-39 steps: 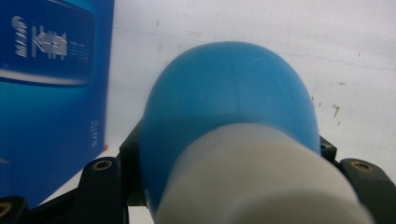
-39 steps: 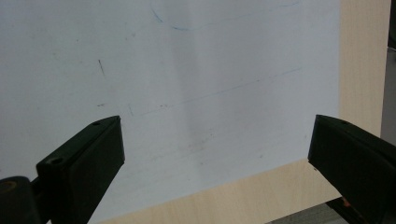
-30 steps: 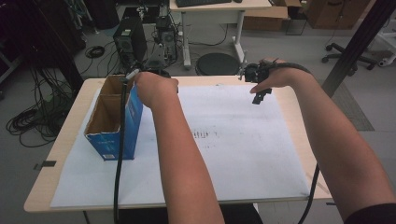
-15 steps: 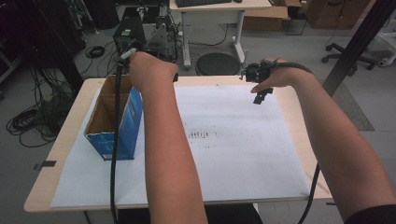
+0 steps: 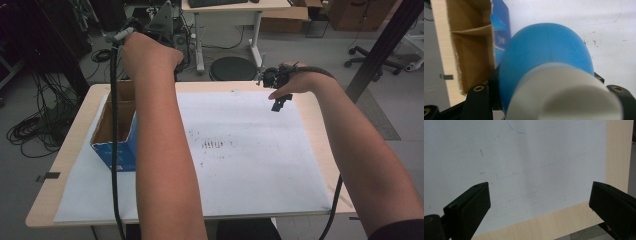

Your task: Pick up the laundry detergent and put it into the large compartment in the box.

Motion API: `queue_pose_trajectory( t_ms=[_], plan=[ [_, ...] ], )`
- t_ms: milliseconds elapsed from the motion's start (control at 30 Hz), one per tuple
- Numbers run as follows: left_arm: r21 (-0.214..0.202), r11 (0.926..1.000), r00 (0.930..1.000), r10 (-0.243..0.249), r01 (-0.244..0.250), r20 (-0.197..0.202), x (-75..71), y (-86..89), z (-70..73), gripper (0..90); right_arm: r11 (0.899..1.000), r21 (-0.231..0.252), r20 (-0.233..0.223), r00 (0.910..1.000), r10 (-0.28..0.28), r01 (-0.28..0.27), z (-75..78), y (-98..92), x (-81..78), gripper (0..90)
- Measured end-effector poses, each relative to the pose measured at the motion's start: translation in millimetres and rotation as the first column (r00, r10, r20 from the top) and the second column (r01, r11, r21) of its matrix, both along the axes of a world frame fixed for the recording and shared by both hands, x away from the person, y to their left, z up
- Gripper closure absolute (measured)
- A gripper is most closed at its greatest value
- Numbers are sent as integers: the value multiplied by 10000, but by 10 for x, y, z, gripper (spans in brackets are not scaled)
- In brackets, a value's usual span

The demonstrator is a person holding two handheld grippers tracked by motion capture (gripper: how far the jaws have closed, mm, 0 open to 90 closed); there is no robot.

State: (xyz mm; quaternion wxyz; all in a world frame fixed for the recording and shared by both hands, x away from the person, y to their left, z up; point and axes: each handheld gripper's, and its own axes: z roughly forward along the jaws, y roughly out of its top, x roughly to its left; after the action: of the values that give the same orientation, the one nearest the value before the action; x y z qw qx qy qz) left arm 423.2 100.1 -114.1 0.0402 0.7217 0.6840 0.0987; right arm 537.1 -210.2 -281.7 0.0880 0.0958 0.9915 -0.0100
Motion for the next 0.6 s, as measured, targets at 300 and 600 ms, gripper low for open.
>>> queue_pose_trajectory(
  t_ms=[300,600],
  plan=[
    [108,9999,9993,31,-35,374,-44,188,164,380,9999,-73,-74,9999,-88,88,-6,-29,8,32],
    [260,9995,9983,-164,150,557,-122,355,418,380,9997,-160,-110,9998,-160,158,-3,-23,7,32]
  ],
)
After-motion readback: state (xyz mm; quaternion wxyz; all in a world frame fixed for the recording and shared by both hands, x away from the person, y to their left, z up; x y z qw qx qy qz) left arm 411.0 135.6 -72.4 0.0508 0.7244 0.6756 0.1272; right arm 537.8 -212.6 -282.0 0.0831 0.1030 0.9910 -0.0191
